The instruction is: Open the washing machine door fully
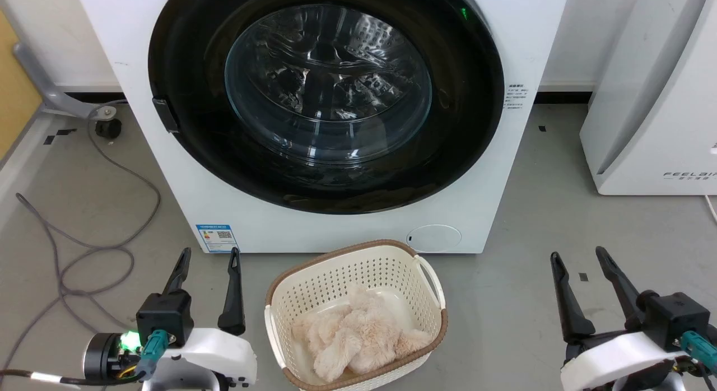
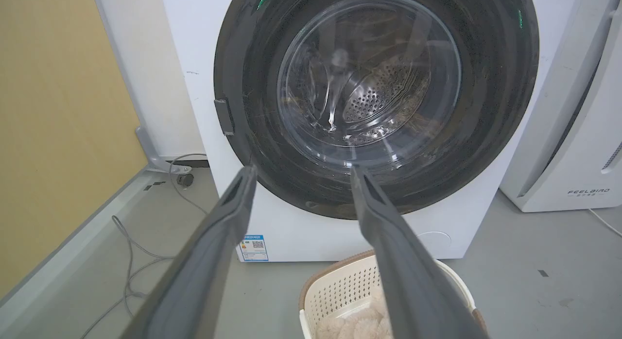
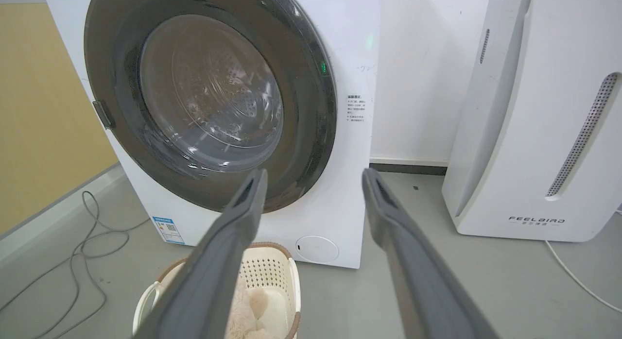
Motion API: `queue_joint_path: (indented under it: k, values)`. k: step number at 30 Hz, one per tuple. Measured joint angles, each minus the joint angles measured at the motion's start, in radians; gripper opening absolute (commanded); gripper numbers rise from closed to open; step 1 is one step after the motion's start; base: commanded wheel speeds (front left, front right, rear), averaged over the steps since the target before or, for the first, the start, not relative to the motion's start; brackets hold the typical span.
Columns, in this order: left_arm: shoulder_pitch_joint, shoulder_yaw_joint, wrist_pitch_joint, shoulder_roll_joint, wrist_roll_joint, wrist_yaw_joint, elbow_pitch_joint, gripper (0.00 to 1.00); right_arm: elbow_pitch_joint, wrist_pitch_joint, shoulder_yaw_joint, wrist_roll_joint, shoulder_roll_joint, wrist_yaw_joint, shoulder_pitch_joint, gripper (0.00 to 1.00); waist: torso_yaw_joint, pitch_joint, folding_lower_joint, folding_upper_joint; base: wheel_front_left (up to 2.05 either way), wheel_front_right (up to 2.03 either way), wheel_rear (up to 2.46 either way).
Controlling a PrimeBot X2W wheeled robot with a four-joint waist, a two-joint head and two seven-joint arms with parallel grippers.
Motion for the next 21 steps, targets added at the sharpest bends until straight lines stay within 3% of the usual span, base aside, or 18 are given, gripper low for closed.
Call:
queue_joint_path:
  k: [21]
  values:
    - [0.0, -0.006, -0.041, 0.0, -0.018, 0.018, -0.016, 1.0, -0.025, -0.044, -0.016, 0.051, 0.0, 0.0, 0.0, 1.0, 0.005, 0.002, 0.0, 0.0, 0.0, 0.0, 0.0]
